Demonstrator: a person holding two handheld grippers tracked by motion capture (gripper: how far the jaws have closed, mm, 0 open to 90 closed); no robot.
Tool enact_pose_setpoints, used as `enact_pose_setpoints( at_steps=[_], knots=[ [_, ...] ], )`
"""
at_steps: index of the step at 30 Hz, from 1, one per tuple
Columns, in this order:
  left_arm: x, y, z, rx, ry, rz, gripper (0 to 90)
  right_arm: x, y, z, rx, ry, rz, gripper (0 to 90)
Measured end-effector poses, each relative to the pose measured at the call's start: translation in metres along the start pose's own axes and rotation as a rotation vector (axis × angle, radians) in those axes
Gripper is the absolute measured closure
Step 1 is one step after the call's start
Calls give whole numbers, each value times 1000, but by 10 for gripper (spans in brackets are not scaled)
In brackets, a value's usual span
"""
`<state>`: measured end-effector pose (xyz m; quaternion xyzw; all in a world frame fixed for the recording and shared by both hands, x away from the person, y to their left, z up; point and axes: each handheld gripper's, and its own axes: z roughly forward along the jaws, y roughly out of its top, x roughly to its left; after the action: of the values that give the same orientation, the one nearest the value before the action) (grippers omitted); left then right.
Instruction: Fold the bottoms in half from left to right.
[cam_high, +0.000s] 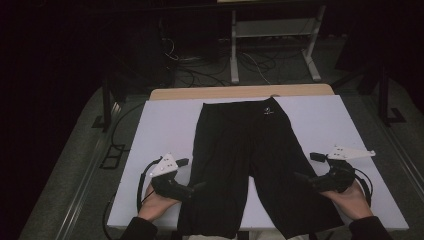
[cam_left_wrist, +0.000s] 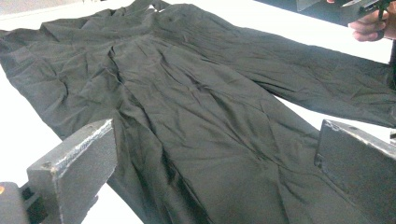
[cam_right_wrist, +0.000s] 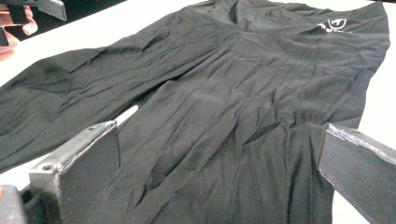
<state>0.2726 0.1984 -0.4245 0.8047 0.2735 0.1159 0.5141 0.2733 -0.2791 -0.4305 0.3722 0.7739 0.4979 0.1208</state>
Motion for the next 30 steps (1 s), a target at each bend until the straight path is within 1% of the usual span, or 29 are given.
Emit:
enact_pose_setpoints(
  at_steps=[10,15,21,23,27,30],
  knots=[
    [0,1,-1,-8,3,0,0,1,0,-1,-5,-7,-5,0],
    [0,1,-1,-9,1,0,0,1,0,1,9,-10,0,0],
    [0,1,0,-5,3,0,0,2,1,2,12,-18,-4,0],
    [0,0,0,-5,4,-3,0,3,4,3,13,-20,-5,0],
    [0,0,0,-6,8,-6,0,8,12,5,34,-35,-33,0],
    [0,0,-1,-6,9,-8,0,12,19,6,39,-28,-43,0]
  ],
)
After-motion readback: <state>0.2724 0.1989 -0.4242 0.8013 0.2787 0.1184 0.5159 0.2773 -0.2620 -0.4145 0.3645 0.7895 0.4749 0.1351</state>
